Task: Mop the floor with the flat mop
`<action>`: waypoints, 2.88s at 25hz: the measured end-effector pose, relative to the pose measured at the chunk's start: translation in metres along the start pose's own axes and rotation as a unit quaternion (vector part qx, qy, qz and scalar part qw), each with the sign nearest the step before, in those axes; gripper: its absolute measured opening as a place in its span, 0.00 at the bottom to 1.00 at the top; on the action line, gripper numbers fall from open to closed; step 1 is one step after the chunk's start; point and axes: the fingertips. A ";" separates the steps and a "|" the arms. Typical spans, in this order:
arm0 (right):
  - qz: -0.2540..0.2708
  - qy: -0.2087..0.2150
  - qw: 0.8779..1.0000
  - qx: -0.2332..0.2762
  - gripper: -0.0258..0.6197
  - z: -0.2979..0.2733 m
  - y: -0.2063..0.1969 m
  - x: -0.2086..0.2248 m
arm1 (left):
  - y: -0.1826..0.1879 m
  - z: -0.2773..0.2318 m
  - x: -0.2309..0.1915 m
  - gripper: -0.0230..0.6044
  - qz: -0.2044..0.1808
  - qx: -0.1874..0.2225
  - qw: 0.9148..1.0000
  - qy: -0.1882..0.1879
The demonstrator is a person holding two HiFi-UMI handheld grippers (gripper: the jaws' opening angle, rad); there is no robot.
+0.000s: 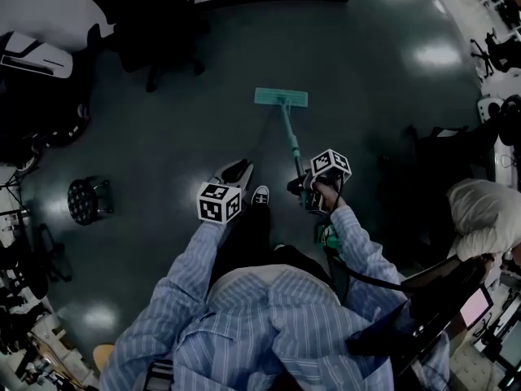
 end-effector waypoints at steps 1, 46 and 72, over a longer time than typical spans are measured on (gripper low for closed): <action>0.001 -0.001 1.000 0.001 0.13 -0.001 0.012 -0.005 | 0.004 -0.003 -0.007 0.15 0.001 0.000 1.000 0.002; -0.045 0.005 0.999 0.027 0.10 -0.017 -0.012 0.032 | -0.042 0.037 0.036 0.15 0.006 -0.004 1.000 -0.003; -0.029 -0.003 1.000 -0.006 0.10 -0.017 -0.334 0.254 | -0.204 0.139 0.208 0.15 -0.020 0.005 1.000 -0.021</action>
Point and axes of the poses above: the fingertips, and each gripper's own axes: z backward along the fingers, x to its right, y out of its top, and after that the axes turned 2 degrees about x, right-handed
